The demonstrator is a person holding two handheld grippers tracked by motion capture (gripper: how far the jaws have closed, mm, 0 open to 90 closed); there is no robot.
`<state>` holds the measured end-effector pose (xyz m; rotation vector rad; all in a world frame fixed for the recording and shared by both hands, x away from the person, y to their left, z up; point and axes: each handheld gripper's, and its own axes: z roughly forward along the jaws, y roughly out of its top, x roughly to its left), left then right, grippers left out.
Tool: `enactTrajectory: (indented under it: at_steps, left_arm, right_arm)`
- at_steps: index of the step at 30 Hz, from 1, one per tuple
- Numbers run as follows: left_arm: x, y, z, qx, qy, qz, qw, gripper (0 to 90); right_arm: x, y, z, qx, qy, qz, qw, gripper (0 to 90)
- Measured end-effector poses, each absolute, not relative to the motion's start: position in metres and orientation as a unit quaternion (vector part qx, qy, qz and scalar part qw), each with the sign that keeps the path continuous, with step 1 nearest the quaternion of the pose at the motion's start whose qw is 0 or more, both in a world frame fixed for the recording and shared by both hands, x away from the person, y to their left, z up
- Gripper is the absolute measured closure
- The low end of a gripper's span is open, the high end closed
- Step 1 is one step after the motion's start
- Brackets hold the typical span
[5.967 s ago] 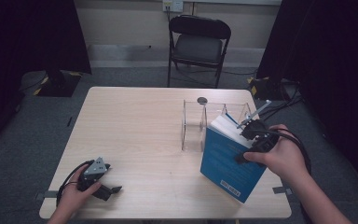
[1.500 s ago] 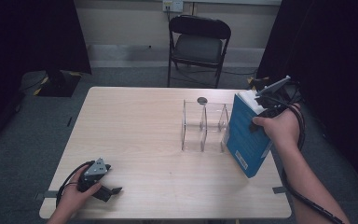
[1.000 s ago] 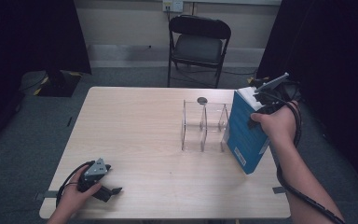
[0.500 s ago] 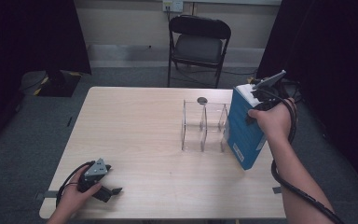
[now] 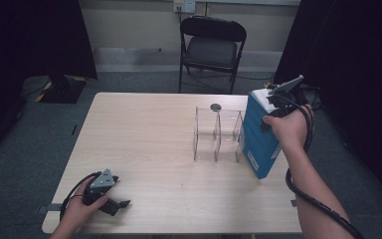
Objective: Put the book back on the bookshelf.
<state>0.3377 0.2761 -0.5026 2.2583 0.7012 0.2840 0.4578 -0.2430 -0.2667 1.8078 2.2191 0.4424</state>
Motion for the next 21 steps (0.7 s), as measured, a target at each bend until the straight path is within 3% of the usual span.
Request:
enactTrajectory:
  at_steps: [21]
  left_arm:
    - [0.3370, 0.2756, -0.5024, 0.882, 0.271, 0.107, 0.369, 0.0]
  right_arm:
    - [0.4671, -0.2460, -0.2720, 0.627, 0.752, 0.158, 0.132, 61.8]
